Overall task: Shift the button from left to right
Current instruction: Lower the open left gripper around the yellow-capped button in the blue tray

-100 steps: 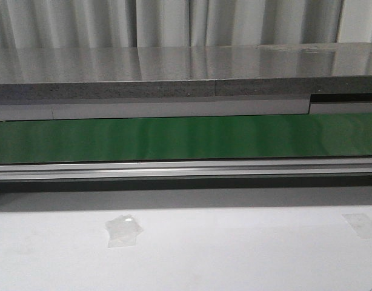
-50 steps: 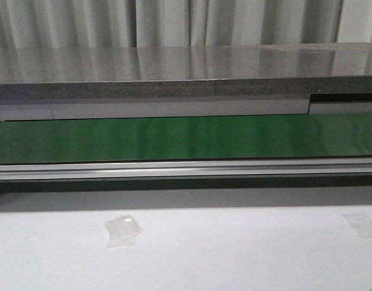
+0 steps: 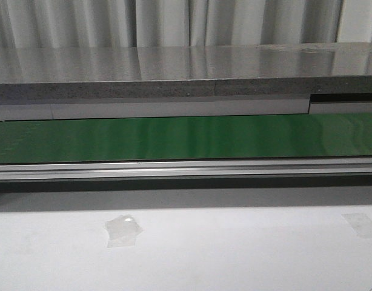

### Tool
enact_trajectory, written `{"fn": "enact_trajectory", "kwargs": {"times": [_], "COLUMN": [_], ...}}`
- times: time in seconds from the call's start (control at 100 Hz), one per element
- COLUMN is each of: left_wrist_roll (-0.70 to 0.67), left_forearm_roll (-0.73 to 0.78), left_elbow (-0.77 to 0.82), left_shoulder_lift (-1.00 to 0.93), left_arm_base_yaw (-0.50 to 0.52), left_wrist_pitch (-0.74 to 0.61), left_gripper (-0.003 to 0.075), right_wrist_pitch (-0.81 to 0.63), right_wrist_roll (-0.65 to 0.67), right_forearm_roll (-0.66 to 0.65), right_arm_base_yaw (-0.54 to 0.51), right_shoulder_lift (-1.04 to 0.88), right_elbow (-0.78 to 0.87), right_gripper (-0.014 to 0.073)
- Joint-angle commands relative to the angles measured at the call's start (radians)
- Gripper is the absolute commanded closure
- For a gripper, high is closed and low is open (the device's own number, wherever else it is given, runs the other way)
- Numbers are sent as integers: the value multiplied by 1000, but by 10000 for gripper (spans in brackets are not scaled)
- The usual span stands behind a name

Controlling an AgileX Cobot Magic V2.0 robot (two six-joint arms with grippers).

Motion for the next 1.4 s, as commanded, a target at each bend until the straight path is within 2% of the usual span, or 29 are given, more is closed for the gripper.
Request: {"fn": "enact_trajectory", "kwargs": {"times": [0.0, 0.34, 0.56, 0.9, 1.39], "left_wrist_roll": [17, 291, 432, 452, 454], "left_forearm_roll": [-4, -352, -554, -557, -559], "left_elbow": [-66, -205, -223, -226, -341], "left_shoulder_lift": [52, 303, 486, 677, 829], "left_arm_base_yaw": [42, 302, 399, 406, 406], "left_wrist_pitch": [-87, -189, -246, -388, -393], "left_gripper": [103, 103, 103, 103, 103], "right_wrist_pitch": [-87, -87, -87, -87, -87], "right_wrist_roll": [-2, -2, -2, -2, -2], "right_forearm_roll": [-10, -10, -10, -10, -10], "right_arm_base_yaw": [-7, -7, -7, -7, -7], "right_shoulder_lift": [-19, -19, -19, -19, -19], "right_elbow": [-16, -16, -16, -16, -16], "right_gripper": [662, 662, 662, 662, 662]}}
